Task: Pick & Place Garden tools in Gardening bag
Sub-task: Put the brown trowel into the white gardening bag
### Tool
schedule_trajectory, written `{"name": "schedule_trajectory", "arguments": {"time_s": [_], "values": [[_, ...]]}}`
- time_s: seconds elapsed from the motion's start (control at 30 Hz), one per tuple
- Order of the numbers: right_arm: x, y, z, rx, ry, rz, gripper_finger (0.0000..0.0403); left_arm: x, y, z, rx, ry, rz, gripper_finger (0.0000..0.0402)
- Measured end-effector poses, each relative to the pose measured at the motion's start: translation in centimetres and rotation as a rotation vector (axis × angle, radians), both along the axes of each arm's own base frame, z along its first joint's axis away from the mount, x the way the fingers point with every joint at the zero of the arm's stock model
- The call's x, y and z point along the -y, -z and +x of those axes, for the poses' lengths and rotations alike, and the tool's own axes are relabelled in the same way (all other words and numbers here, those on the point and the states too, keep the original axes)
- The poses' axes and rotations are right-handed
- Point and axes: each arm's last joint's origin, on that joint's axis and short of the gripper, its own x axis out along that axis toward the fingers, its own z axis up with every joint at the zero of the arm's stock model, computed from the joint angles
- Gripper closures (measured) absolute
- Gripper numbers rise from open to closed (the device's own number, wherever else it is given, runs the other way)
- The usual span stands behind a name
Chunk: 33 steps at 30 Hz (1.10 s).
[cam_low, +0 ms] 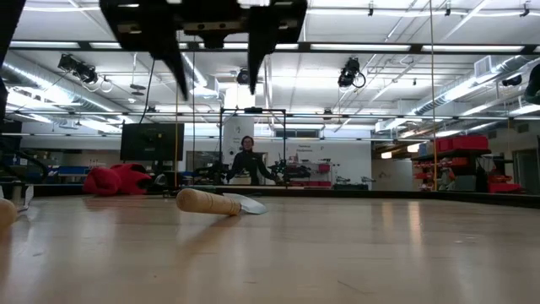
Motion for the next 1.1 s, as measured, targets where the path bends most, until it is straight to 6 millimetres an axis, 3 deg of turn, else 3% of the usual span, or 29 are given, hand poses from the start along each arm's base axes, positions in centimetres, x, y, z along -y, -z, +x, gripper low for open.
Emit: {"name": "schedule_trajectory", "arguments": {"time_s": [0.73,1.1], "values": [[0.1,0.2,0.0,-0.014,0.025,-0.02,0.0163,0.5,7.1,2.3,-0.092,0.129,0.186,0.0126],[0.2,0.2,0.0,-0.003,0.082,-0.039,0.0163,0.5,8.8,2.5,-0.125,0.18,0.235,0.0135]]}}
